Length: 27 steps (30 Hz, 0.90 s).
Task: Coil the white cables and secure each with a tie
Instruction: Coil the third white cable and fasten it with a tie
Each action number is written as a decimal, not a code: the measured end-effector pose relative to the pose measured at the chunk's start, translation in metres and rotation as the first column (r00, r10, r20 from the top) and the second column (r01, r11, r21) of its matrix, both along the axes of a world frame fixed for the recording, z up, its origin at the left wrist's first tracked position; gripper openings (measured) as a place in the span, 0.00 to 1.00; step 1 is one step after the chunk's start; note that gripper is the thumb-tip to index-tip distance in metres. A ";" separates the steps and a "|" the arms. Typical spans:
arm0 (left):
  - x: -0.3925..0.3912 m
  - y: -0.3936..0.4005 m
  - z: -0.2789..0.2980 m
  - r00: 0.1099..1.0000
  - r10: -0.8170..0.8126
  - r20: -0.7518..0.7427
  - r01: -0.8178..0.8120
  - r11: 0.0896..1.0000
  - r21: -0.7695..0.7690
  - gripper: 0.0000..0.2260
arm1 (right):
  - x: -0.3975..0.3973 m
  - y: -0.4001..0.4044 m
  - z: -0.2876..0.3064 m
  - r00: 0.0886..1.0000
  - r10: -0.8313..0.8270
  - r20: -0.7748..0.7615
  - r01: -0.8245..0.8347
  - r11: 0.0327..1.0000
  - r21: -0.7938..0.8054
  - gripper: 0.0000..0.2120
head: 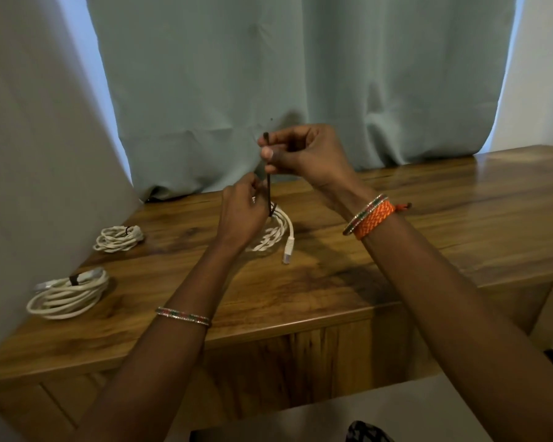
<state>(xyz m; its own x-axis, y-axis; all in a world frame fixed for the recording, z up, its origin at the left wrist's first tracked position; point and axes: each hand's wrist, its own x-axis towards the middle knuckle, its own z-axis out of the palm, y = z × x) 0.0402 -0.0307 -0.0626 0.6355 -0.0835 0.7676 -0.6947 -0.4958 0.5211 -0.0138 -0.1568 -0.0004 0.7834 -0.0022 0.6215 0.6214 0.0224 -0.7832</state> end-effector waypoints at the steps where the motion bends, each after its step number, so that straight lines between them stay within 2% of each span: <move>1: -0.004 -0.001 0.001 0.999 -0.032 0.031 0.032 0.999 -0.009 0.09 | 0.002 -0.002 0.005 1.000 -0.011 -0.025 0.013 0.998 0.055 0.07; 4: -0.016 -0.007 0.003 0.988 -0.109 0.113 0.122 0.986 -0.110 0.13 | 0.015 -0.013 0.011 0.989 -0.083 -0.123 0.105 0.978 0.180 0.08; 8: -0.030 -0.015 0.007 0.960 -0.175 0.219 0.209 0.968 -0.142 0.12 | 0.038 -0.013 -0.003 0.951 -0.134 -0.278 0.188 0.967 0.174 0.11; 11: -0.030 -0.012 0.008 0.947 -0.207 0.245 0.242 0.963 -0.119 0.12 | 0.044 -0.002 -0.027 0.907 -0.137 -0.398 0.149 0.989 -0.001 0.04; 12: -0.028 -0.011 0.009 0.947 -0.207 0.244 0.236 0.967 -0.094 0.12 | 0.048 0.001 -0.037 0.886 -0.100 -0.452 0.108 0.994 -0.010 0.03; 14: -0.024 -0.008 0.011 0.953 -0.168 0.252 0.175 0.985 -0.004 0.13 | 0.056 0.004 -0.056 0.828 0.079 -0.555 -0.026 0.994 0.102 0.06; 16: -0.020 -0.006 0.013 0.960 -0.125 0.251 0.113 0.992 0.063 0.12 | 0.061 0.007 -0.064 0.809 0.189 -0.556 -0.075 0.972 0.222 0.07; 17: -0.019 -0.004 0.014 0.964 -0.110 0.242 0.093 0.993 0.079 0.12 | 0.064 0.008 -0.063 0.818 0.184 -0.545 -0.065 0.971 0.230 0.08; 23: -0.010 -0.006 0.016 0.973 -0.017 0.231 0.004 0.998 0.055 0.08 | 0.062 0.006 -0.059 0.882 0.118 -0.457 -0.019 0.976 0.215 0.10; 27: -0.009 -0.007 0.011 0.990 0.060 0.128 -0.068 0.996 0.055 0.09 | 0.066 0.007 -0.066 0.890 0.072 -0.450 0.007 0.985 0.171 0.12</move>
